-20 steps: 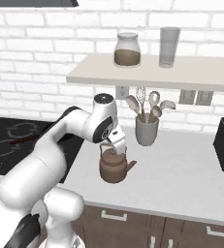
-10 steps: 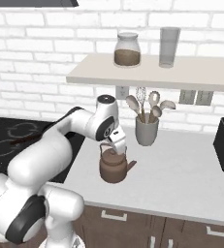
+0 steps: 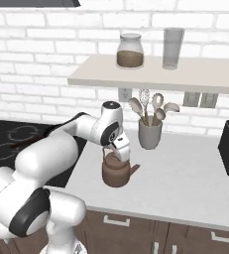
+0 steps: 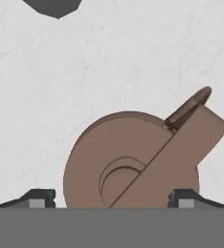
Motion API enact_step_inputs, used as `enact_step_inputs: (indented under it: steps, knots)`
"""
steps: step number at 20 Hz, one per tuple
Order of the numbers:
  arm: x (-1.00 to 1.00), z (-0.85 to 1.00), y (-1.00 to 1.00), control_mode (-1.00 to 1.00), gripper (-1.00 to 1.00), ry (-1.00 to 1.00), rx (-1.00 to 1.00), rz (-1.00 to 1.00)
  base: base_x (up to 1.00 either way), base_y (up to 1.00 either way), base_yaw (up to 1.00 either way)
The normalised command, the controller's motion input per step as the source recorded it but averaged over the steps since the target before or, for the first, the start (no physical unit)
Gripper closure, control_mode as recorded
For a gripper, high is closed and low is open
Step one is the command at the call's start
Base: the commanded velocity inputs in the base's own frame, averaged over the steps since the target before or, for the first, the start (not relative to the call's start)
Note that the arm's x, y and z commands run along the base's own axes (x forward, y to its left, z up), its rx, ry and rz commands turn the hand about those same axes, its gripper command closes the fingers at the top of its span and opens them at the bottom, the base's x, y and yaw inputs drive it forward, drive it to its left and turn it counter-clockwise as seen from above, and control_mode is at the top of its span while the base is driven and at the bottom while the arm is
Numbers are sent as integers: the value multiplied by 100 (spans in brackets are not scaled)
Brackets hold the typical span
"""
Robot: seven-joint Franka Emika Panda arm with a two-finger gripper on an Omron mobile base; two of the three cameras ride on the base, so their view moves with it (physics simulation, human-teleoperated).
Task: Pick the kettle from the counter and place it on a stove burner. Then turn the burner on.
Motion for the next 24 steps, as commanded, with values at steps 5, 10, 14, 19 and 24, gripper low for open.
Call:
enact_step_inputs:
  steps: [5,10,14,19,24]
  knots:
    - [0,0,0,-100,100,0,0,0,0,0,0]
    - [0,11,0,-100,100,0,0,0,0,0,0]
    - [-9,53,0,-100,100,-5,0,-3,0,0,0]
    - [-21,82,0,-100,100,-7,0,-5,0,0,0]
    - [-31,72,5,-100,100,-10,0,0,0,0,0]
